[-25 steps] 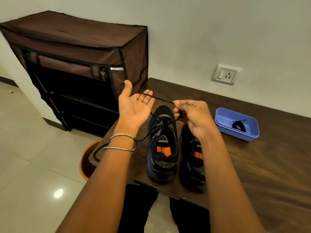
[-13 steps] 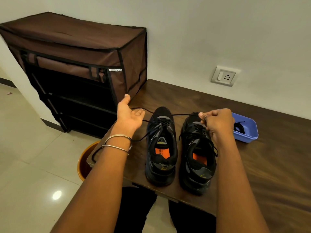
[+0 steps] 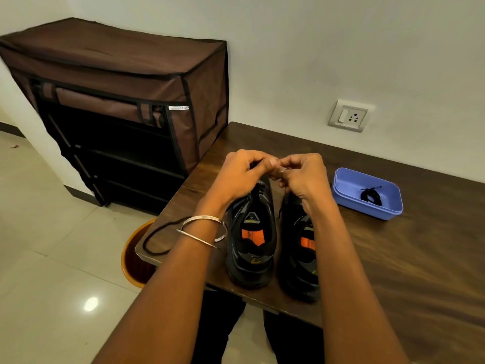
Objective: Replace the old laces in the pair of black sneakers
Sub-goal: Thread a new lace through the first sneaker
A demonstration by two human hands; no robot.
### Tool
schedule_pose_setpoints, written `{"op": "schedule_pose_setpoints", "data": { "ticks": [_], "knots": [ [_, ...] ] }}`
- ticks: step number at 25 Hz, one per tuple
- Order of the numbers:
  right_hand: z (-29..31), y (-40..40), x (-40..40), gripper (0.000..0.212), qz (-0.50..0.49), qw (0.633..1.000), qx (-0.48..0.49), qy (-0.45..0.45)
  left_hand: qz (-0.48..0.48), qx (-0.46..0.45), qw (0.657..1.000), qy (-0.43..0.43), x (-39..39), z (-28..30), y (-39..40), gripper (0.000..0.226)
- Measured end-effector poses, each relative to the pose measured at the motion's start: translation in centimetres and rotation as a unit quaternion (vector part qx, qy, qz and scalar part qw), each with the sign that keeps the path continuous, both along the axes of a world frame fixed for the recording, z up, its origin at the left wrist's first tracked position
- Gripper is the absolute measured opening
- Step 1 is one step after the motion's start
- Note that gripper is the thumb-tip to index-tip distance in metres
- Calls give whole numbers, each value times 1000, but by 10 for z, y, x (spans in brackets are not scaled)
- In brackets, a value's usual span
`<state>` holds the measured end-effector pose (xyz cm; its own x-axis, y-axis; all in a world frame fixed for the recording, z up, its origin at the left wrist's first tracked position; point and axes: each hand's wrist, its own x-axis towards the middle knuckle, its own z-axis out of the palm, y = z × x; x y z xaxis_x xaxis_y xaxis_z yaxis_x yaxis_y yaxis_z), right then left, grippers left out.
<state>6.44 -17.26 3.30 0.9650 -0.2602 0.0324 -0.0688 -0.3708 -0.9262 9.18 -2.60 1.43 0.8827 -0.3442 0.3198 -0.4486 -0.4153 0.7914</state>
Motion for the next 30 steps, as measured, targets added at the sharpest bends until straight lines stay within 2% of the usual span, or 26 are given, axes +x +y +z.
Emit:
{"op": "schedule_pose_setpoints", "data": {
  "ticks": [3,6,8,11,14,16,19,22,26,28,30],
  "knots": [
    [-4,-5,0,20,43,998,40,21,43,31,998,-18,5,-2,6,23],
    [-2,0,0,12,-13,998,59,25,43,76,996,-4,7,-10,7,29],
    [-2,3,-1,15,-37,997,49,41,24,78,997,16,4,-9,5,34],
    [-5,6,3,19,-35,998,27,41,28,84,996,21,1,-5,2,22],
    [-10,6,6,15,-40,998,26,47,76,51,991,101,-2,-8,-1,8],
    [-14,3,5,11,-8,995,-17,97,118,44,977,171,-2,-14,-2,5],
    [-19,3,0,36,101,955,-169,222,173,77,964,185,1,-24,-1,16],
    [-21,10,-5,48,131,934,-203,262,184,139,953,197,4,-28,-4,19],
    [-27,5,-6,27,109,948,-162,250,227,154,934,229,4,-30,-15,6],
    [-28,-1,-7,17,95,956,-123,250,232,175,929,228,5,-31,-22,18],
    [-30,-2,-7,18,93,958,-104,249,228,193,927,224,6,-30,-27,26]
  ]
}}
